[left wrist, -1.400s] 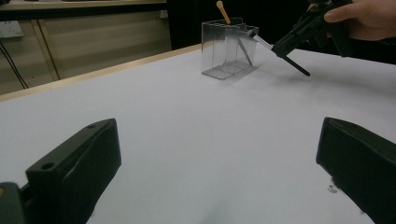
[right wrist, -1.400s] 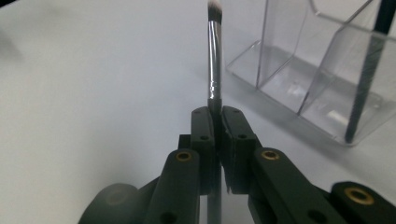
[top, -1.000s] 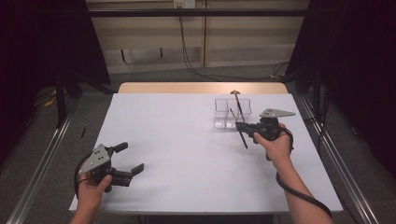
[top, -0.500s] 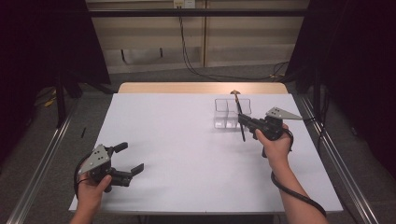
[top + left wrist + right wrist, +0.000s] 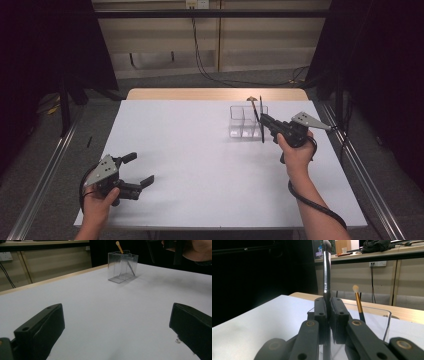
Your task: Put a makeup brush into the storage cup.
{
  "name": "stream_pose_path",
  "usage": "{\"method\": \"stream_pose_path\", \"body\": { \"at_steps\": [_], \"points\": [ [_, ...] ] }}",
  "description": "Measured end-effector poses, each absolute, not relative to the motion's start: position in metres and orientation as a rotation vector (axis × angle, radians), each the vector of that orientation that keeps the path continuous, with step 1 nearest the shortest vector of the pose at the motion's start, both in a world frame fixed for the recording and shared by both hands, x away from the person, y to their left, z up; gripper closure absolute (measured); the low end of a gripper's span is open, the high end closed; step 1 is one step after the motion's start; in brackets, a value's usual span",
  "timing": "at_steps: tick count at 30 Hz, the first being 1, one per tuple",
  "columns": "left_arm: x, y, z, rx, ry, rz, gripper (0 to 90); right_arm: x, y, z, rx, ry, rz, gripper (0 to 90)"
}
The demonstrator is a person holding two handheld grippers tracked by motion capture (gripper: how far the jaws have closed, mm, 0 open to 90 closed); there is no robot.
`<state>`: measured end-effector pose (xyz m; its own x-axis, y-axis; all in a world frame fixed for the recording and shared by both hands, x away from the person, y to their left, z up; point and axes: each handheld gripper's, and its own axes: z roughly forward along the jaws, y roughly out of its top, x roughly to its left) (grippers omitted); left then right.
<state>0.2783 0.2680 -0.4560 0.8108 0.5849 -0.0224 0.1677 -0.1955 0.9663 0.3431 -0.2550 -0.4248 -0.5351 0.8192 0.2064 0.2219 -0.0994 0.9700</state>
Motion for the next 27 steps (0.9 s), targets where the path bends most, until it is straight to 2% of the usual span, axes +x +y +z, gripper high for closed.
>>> {"method": "stream_pose_path", "body": {
  "at_steps": [27],
  "points": [
    [0.278,0.268,-0.457,1.752,0.587,0.407,0.0,0.359,-0.255,-0.41,1.096,1.652,1.668,84.8]
  ]
}}
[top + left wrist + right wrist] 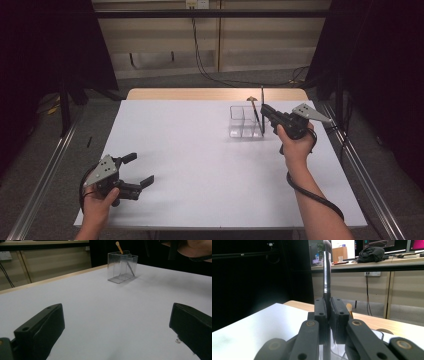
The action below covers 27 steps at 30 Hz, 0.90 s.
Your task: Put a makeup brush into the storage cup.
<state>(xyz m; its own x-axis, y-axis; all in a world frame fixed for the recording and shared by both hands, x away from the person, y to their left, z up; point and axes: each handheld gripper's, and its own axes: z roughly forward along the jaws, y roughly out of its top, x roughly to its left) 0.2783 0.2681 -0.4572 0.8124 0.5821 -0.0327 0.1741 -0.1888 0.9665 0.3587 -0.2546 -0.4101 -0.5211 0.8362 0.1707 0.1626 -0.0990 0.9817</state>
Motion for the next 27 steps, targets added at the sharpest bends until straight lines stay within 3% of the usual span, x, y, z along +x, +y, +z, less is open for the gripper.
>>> {"method": "stream_pose_path", "body": {
  "at_steps": [27],
  "points": [
    [0.278,0.27,-0.458,1.748,0.591,0.403,0.0,0.38,-0.256,-0.403,1.093,1.61,1.641,84.8]
  ]
}}
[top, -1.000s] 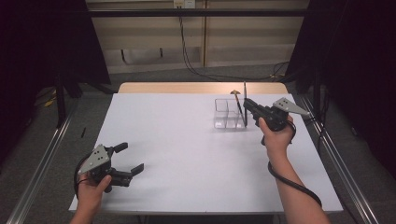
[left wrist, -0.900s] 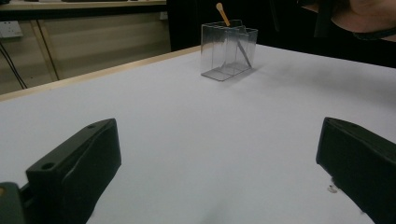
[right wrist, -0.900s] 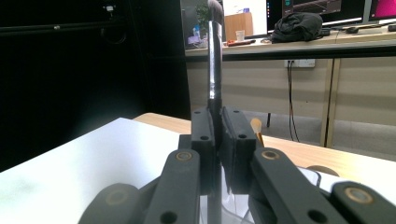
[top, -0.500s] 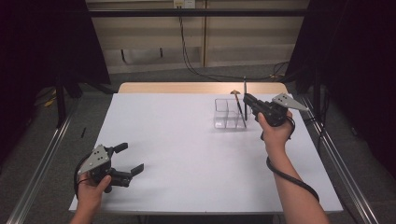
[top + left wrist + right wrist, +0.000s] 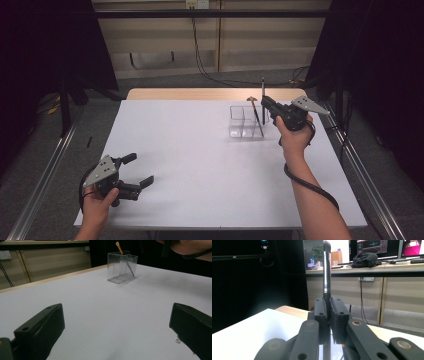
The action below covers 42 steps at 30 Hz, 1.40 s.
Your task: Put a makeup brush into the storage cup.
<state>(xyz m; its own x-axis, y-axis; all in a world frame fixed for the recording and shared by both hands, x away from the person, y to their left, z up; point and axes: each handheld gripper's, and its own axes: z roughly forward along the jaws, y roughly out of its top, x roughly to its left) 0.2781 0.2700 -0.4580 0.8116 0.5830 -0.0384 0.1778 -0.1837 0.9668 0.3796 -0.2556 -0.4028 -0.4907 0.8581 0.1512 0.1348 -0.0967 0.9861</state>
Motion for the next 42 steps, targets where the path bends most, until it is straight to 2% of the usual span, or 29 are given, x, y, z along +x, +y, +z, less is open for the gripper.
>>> {"method": "stream_pose_path", "body": {
  "at_steps": [42],
  "points": [
    [0.275,0.271,-0.457,1.732,0.599,0.393,0.0,0.401,-0.258,-0.4,1.091,1.579,1.639,84.7]
  ]
}}
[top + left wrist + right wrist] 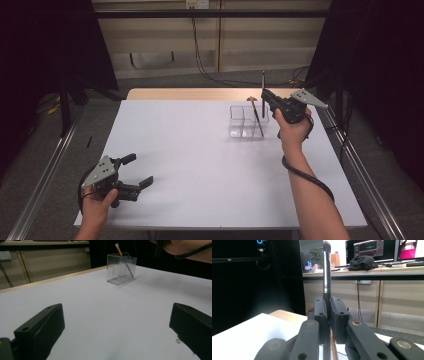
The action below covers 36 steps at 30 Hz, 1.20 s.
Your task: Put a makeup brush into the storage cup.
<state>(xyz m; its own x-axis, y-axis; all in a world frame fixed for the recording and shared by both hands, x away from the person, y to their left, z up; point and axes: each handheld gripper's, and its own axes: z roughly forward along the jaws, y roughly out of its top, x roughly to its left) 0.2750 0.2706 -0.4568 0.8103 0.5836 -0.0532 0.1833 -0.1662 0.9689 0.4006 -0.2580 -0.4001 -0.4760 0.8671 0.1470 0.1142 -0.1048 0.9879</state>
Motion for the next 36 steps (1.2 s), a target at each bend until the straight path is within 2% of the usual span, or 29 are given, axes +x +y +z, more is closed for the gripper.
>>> {"method": "stream_pose_path", "body": {
  "at_steps": [36],
  "points": [
    [0.274,0.272,-0.457,1.731,0.596,0.398,0.0,0.413,-0.251,-0.411,1.086,1.594,1.611,84.7]
  ]
}}
